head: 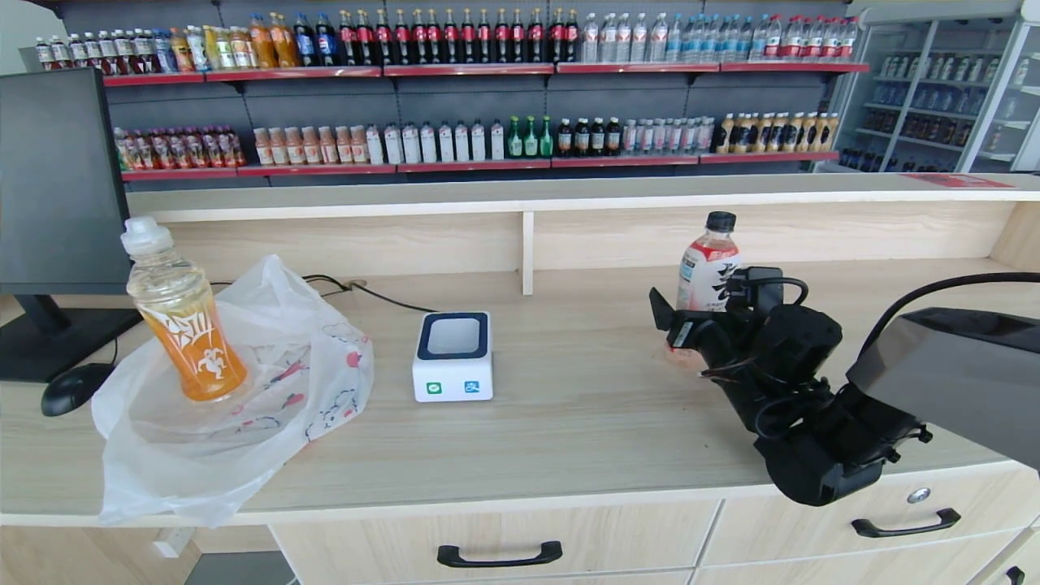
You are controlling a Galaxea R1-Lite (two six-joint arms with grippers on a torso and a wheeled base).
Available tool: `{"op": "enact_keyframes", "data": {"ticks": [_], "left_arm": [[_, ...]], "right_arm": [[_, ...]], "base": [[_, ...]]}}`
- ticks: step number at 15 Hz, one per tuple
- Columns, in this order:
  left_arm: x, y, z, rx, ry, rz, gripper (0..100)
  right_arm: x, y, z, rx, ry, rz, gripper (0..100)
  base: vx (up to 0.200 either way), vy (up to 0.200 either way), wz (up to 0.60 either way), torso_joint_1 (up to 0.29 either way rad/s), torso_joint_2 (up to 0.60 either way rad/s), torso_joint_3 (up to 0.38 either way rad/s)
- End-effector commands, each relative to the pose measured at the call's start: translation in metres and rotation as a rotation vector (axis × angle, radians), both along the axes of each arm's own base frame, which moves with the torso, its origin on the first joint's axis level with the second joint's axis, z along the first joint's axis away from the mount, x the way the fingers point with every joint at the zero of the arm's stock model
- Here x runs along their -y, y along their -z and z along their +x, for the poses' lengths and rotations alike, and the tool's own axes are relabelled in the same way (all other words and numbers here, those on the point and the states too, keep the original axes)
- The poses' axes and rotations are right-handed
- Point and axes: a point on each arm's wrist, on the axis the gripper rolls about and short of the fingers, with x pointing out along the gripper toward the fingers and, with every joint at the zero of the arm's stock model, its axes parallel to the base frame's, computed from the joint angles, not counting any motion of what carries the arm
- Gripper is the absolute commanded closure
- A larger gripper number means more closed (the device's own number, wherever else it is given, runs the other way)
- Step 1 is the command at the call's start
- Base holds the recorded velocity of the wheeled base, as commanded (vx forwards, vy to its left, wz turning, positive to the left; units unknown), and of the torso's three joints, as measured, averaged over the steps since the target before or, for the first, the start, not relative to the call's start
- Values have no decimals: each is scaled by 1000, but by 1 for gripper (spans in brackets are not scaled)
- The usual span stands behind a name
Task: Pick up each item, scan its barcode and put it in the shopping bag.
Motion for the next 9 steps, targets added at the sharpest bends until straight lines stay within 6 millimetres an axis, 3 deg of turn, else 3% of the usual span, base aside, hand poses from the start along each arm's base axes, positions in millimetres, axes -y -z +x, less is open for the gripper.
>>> {"op": "enact_keyframes", "data": {"ticks": [1, 4, 5, 9], "left_arm": [[0, 0, 0, 0, 0, -1, 0], [0, 0, 0, 0, 0, -1, 0], [0, 0, 0, 0, 0, -1, 0], [0, 0, 0, -2, 0, 1, 0]], "right_arm": [[0, 1, 1, -1, 0, 0, 0], [0, 0, 2, 5, -1, 7, 0], [0, 0, 2, 5, -1, 7, 100], [0, -2, 1, 8, -4, 26, 100]], "base": [[0, 0, 0, 0, 0, 0], [0, 0, 0, 0, 0, 0], [0, 0, 0, 0, 0, 0], [0, 0, 0, 0, 0, 0]]}}
